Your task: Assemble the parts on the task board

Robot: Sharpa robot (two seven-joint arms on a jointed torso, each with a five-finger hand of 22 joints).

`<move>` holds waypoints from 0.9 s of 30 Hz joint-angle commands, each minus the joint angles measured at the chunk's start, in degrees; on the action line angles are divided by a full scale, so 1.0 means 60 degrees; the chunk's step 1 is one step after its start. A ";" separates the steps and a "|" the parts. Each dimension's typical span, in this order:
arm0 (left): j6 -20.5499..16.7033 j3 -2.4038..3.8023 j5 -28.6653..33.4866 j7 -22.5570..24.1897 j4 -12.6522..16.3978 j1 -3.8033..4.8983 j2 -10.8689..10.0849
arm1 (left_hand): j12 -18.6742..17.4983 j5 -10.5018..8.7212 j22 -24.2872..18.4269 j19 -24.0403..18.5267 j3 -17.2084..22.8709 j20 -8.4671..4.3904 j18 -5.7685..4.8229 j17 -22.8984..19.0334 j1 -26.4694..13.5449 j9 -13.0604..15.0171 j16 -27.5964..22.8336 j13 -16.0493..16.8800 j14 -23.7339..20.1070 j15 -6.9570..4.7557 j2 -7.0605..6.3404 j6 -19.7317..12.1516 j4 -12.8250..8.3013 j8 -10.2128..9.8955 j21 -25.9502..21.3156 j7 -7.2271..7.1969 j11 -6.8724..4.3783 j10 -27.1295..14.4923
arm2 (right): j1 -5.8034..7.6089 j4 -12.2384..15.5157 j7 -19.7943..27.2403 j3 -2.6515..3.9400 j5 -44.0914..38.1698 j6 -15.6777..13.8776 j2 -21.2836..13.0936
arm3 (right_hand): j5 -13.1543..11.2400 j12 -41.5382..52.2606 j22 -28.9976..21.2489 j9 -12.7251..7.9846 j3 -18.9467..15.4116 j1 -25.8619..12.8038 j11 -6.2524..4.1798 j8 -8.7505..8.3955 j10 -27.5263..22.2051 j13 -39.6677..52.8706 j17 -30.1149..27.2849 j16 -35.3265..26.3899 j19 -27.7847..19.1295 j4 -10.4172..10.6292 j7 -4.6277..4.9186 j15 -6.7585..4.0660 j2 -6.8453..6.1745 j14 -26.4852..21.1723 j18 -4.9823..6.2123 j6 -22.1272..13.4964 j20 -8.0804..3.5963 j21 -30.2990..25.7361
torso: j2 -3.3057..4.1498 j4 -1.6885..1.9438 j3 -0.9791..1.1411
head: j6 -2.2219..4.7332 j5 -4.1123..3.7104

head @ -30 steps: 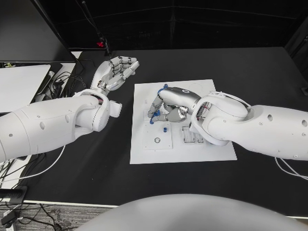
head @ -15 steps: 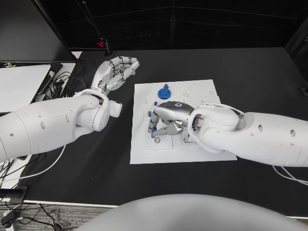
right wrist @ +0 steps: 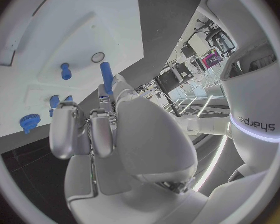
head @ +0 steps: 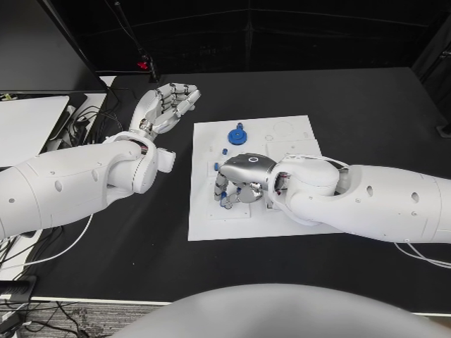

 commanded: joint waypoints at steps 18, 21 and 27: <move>0.0045 0.0010 0.0013 0.1309 0.0018 0.0010 0.0010 | 0.0073 0.0067 -0.0019 0.0091 -0.0061 0.0000 -0.0092 -0.0017 0.0042 -0.0019 0.0042 -0.0014 -0.0026 -0.0023 0.0101 -0.0043 0.0013 0.0072 0.0051 0.1111 -0.0012 -0.0066 | -0.0015 -0.0029 -0.0225 -0.0002 -0.0511 0.0477 -0.0012 | 0.0064 -0.0070 0.1484 -0.0028 0.0080 0.0022 -0.0285 -0.0089 0.0370 0.0013 -0.0036 0.0013 0.0000 0.0018 0.0082 0.0075 -0.0014 0.0546 -0.0111 -0.0046 0.0046 -0.0082 | -0.0001 0.0006 -0.0003 | 0.0000 -0.0048; 0.0042 0.0010 0.0013 0.1308 0.0017 0.0010 0.0008 | 0.0073 0.0067 -0.0019 0.0091 -0.0061 0.0000 -0.0092 -0.0017 0.0042 -0.0019 0.0042 -0.0014 -0.0026 -0.0023 0.0101 -0.0043 0.0013 0.0072 0.0051 0.1111 -0.0012 -0.0066 | -0.0017 -0.0031 -0.0234 -0.0002 -0.0476 0.0508 -0.0015 | 0.0064 -0.0070 0.1484 -0.0029 0.0080 0.0022 -0.0285 -0.0089 0.0370 0.0013 -0.0036 0.0013 0.0000 0.0018 0.0082 0.0075 -0.0014 0.0546 -0.0111 -0.0046 0.0046 -0.0082 | -0.0007 0.0002 -0.0005 | 0.0000 -0.0041; 0.0034 0.0010 0.0013 0.1303 0.0019 0.0010 0.0006 | 0.0073 0.0067 -0.0019 0.0091 -0.0061 0.0000 -0.0092 -0.0017 0.0042 -0.0019 0.0042 -0.0014 -0.0026 -0.0023 0.0101 -0.0043 0.0013 0.0072 0.0051 0.1111 -0.0012 -0.0066 | -0.0019 -0.0003 -0.0282 -0.0002 -0.0320 0.0602 -0.0008 | 0.0067 -0.0080 0.1480 -0.0032 0.0089 0.0016 -0.0281 -0.0097 0.0368 0.0014 -0.0040 0.0011 -0.0004 0.0022 0.0086 0.0078 -0.0008 0.0545 -0.0108 -0.0051 0.0049 -0.0091 | -0.0007 0.0009 -0.0003 | 0.0000 -0.0027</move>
